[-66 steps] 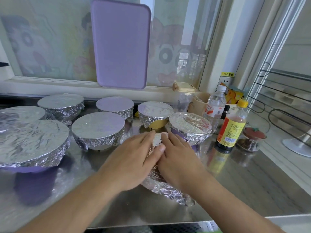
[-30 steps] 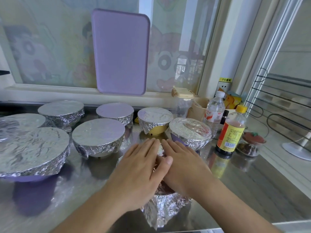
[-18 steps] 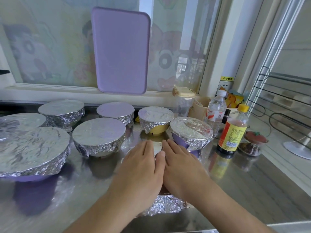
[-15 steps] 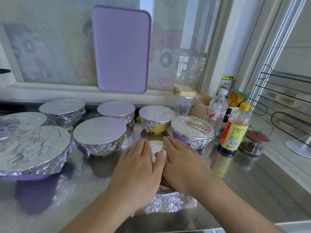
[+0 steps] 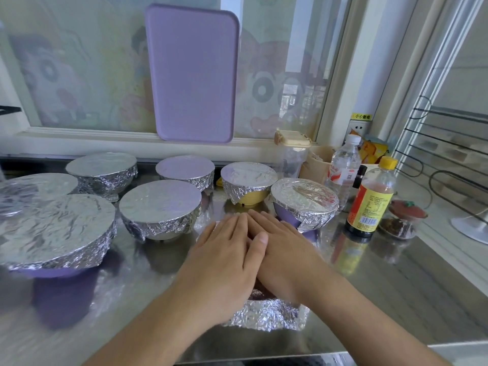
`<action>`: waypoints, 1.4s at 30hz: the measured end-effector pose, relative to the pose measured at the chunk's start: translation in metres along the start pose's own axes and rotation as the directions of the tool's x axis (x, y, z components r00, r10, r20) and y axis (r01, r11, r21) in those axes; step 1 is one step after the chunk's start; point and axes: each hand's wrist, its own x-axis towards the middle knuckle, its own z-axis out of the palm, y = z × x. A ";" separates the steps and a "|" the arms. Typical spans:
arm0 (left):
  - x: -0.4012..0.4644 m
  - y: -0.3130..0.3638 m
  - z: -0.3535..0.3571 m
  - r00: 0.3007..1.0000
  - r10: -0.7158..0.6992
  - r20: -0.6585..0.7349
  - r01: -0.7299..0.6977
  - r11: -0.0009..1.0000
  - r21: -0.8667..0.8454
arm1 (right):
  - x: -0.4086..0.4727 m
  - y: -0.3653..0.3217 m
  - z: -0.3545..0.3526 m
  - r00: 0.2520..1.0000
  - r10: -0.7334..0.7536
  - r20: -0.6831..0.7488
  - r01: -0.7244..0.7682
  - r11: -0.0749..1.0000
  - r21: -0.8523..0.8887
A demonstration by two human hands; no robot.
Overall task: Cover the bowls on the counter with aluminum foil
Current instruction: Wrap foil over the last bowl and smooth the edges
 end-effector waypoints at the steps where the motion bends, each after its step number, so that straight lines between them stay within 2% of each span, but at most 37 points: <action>1: -0.001 0.001 0.003 1.000 0.011 -0.002 -0.011 0.999 0.041 | 0.001 0.001 0.003 1.000 -0.009 0.001 0.009 1.000 -0.015; 3: 0.001 0.000 0.006 1.000 0.015 0.009 -0.016 0.995 0.101 | 0.003 0.005 0.007 1.000 -0.010 -0.019 0.010 1.000 -0.008; 4: 0.003 -0.001 0.006 1.000 -0.020 -0.012 0.020 0.998 0.065 | 0.005 0.006 0.006 0.999 -0.004 -0.037 0.005 0.999 0.035; 7: 0.008 -0.004 0.002 0.995 -0.094 0.031 0.094 0.996 -0.009 | 0.005 0.009 -0.002 0.989 0.103 -0.105 -0.065 0.945 0.320; 9: 0.012 -0.009 0.003 0.993 -0.107 0.041 0.109 0.992 -0.060 | 0.003 0.007 -0.003 0.982 0.144 -0.124 -0.088 0.923 0.374; 12: 0.015 -0.018 0.005 0.986 -0.167 0.026 0.169 0.959 -0.228 | 0.002 0.006 0.000 0.969 0.217 -0.120 -0.132 0.861 0.491; 16: 0.013 -0.019 0.003 0.983 -0.184 -0.004 0.173 0.929 -0.328 | 0.003 0.009 0.002 0.957 0.266 -0.113 -0.159 0.811 0.564; 21: 0.009 -0.016 -0.002 0.988 -0.156 0.017 0.153 0.939 -0.308 | 0.002 0.012 -0.004 0.943 0.306 -0.131 -0.150 0.742 0.654; 25: 0.021 -0.014 -0.005 0.980 -0.197 0.031 0.196 0.929 -0.315 | 0.003 0.014 -0.012 0.965 0.232 -0.117 -0.108 0.768 0.631; 27: 0.028 -0.008 -0.006 0.987 -0.157 0.047 0.164 0.953 -0.254 | 0.002 0.015 -0.013 0.973 0.206 -0.106 -0.088 0.751 0.654; 29: 0.029 -0.003 -0.004 0.995 -0.087 0.038 0.092 0.985 -0.147 | -0.001 0.016 -0.009 0.960 0.244 -0.135 -0.097 0.746 0.658; 32: 0.026 -0.002 -0.001 1.000 -0.028 -0.008 0.028 0.998 -0.049 | -0.011 0.011 -0.003 0.888 0.375 -0.266 -0.175 0.811 0.558; 34: 0.026 -0.005 0.003 0.999 -0.004 -0.044 0.003 1.000 -0.009 | -0.018 -0.001 -0.001 0.882 0.401 -0.248 -0.226 0.821 0.524; 37: 0.025 -0.008 0.006 0.995 -0.091 -0.046 0.088 0.994 -0.059 | -0.021 -0.019 0.012 0.909 0.351 -0.224 -0.253 0.893 0.373; 38: 0.022 -0.006 0.003 0.993 -0.120 -0.003 0.119 0.988 -0.098 | -0.020 -0.019 0.018 0.914 0.345 -0.214 -0.256 0.899 0.357; 40: 0.019 -0.008 0.003 0.982 -0.181 0.054 0.186 0.975 -0.121 | -0.016 -0.014 0.016 0.896 0.391 -0.209 -0.257 0.842 0.474; 42: 0.014 -0.010 0.003 0.978 -0.210 0.004 0.207 0.957 -0.201 | -0.017 -0.009 0.008 0.901 0.394 -0.180 -0.212 0.763 0.611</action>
